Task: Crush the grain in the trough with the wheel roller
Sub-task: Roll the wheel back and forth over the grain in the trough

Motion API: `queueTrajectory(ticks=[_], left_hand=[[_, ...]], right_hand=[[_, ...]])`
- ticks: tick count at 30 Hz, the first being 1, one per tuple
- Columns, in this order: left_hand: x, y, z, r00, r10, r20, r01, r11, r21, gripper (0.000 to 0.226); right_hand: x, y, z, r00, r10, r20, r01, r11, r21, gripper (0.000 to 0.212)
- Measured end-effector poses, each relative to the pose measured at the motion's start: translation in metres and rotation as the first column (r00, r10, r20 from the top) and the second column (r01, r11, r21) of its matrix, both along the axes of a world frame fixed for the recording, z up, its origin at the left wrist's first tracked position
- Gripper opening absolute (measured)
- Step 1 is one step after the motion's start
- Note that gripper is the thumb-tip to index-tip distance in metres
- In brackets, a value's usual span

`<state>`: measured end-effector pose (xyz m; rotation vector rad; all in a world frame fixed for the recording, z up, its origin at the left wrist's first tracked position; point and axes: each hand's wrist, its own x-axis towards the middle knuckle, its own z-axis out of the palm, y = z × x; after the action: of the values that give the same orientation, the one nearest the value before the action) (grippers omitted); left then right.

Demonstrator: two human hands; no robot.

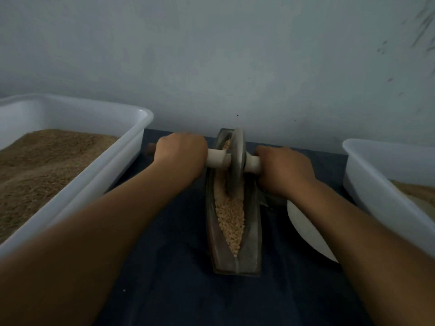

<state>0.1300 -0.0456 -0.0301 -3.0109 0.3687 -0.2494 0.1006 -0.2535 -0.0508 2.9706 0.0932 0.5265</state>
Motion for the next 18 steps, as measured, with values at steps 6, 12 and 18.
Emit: queueTrajectory(ticks=[6, 12, 18], left_hand=[[0.032, -0.006, 0.006, 0.977, 0.040, -0.207, -0.034, 0.999, 0.036, 0.050], [0.031, -0.008, 0.007, 0.988, 0.029, -0.153, -0.026, 0.999, 0.027, 0.043], [0.004, 0.001, -0.004, 1.000, -0.005, -0.026, 0.005, 0.999, -0.033, 0.032]], right_hand=[[0.036, 0.002, 0.018, 0.974, -0.047, -0.221, 0.040, 0.999, -0.035, 0.032], [0.033, -0.004, 0.014, 0.971, -0.032, -0.239, 0.031, 0.999, -0.010, 0.029], [0.011, -0.001, 0.010, 0.988, -0.022, -0.153, 0.016, 0.999, -0.038, 0.020]])
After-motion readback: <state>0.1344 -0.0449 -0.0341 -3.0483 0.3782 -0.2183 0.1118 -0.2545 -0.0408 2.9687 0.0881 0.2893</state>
